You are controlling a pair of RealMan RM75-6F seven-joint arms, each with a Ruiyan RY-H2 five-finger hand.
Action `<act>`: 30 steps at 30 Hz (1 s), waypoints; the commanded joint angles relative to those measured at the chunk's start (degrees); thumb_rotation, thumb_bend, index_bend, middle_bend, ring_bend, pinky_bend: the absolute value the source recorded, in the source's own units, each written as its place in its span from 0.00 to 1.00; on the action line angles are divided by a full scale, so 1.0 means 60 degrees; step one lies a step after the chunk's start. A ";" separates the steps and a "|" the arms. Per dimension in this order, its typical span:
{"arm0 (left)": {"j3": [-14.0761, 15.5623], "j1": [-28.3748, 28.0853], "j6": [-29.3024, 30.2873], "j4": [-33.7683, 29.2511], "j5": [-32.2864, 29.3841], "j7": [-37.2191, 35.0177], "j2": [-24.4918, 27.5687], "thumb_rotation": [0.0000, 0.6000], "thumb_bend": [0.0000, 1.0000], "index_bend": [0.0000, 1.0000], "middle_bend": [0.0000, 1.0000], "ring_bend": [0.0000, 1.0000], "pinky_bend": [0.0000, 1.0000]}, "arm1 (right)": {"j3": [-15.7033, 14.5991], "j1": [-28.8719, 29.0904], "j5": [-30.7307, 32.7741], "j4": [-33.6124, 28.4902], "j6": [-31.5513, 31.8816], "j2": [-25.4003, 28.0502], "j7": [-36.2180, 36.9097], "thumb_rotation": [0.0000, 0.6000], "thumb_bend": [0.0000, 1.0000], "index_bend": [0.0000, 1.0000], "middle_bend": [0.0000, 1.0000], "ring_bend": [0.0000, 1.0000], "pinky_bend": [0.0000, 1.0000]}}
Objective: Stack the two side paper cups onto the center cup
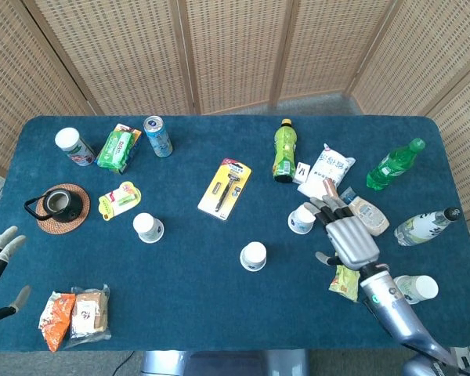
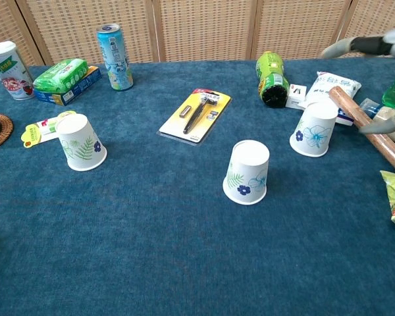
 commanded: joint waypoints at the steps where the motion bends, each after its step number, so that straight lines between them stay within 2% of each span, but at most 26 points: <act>1: -0.0032 -0.0033 -0.0064 0.0023 -0.0081 -0.0049 0.0006 1.00 0.43 0.00 0.00 0.00 0.00 | 0.0097 0.0415 0.0454 0.0337 -0.0439 -0.0433 -0.0392 1.00 0.23 0.09 0.00 0.00 0.12; 9: -0.0104 -0.0101 -0.0242 0.0077 -0.0325 -0.0125 0.0000 1.00 0.43 0.00 0.00 0.00 0.00 | 0.0253 0.1361 0.1210 0.1600 -0.1291 -0.1355 -0.0633 1.00 0.23 0.09 0.00 0.00 0.12; 16: -0.0176 -0.0179 -0.0458 0.0113 -0.0582 -0.0098 -0.0039 1.00 0.43 0.00 0.00 0.00 0.00 | 0.0215 0.1824 0.1610 0.2583 -0.1782 -0.1809 -0.0311 1.00 0.26 0.10 0.01 0.00 0.14; 24: -0.0234 -0.0287 -0.0749 0.0138 -0.0828 0.0034 -0.0131 1.00 0.43 0.00 0.00 0.00 0.00 | -0.0082 0.1879 0.1231 0.3499 -0.1888 -0.2123 0.0697 1.00 0.28 0.12 0.05 0.05 0.22; 30: -0.0258 -0.0333 -0.0865 0.0091 -0.0913 0.0167 -0.0183 1.00 0.43 0.00 0.00 0.00 0.00 | -0.0214 0.1854 0.0860 0.4050 -0.1759 -0.2307 0.1492 1.00 0.34 0.16 0.13 0.15 0.30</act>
